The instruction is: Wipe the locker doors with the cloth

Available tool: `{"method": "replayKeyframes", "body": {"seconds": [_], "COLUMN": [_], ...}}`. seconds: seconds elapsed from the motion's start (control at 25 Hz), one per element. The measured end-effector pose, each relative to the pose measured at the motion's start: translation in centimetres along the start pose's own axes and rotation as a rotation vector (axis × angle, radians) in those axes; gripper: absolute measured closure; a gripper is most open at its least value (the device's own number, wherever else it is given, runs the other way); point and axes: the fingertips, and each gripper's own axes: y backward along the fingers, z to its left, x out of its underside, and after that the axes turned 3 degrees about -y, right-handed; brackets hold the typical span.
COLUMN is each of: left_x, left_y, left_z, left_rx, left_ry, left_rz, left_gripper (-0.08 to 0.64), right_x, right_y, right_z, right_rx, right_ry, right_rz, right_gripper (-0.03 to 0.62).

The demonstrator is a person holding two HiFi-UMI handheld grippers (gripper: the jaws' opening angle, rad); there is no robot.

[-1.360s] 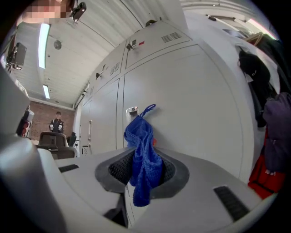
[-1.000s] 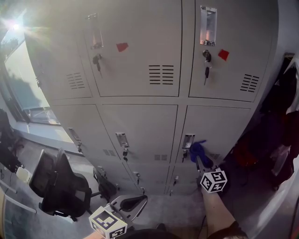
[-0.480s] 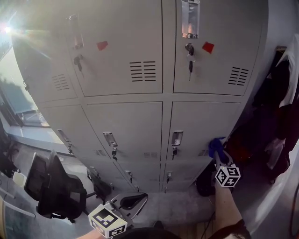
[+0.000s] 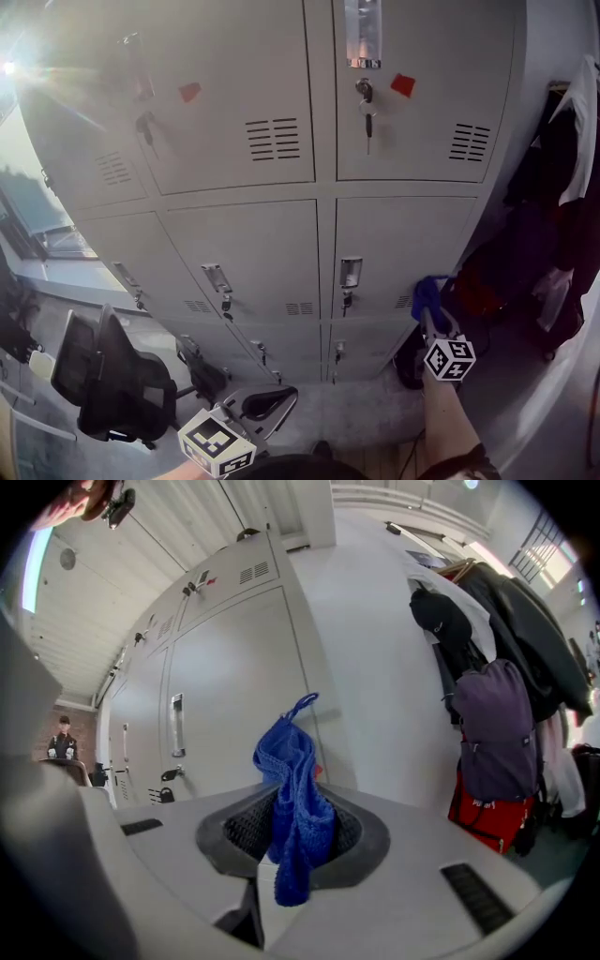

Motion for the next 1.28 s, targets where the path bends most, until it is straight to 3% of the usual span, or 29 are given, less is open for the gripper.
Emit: {"method": "replayKeyframes", "body": {"seconds": [0.36,0.8,1.0,1.28], "left_x": [0.2,1.4,1.5,1.5], "left_y": [1.4,3.5,3.7,3.1], "left_z": [0.7,2.4,2.6,2.3], "left_rx": [-0.03,-0.094,-0.101,-0.087], "left_ry": [0.012,0.036,0.037,0.034], "left_rz": [-0.011,0.006,0.007,0.013], "left_gripper": [0.552,0.552,0.552,0.552], "right_x": [2.6,8.3,8.6,7.8], "right_y": [-2.3,-5.2,-6.2,-5.3], "right_z": [11.7,17.5,17.2,11.4], "right_rx": [-0.235,-0.333,-0.317,-0.22], "right_ry": [0.051,0.001,0.027,0.034], "right_rz": [0.039,0.13,0.145,0.138], "right_gripper": [0.514,0.514,0.514,0.514]}}
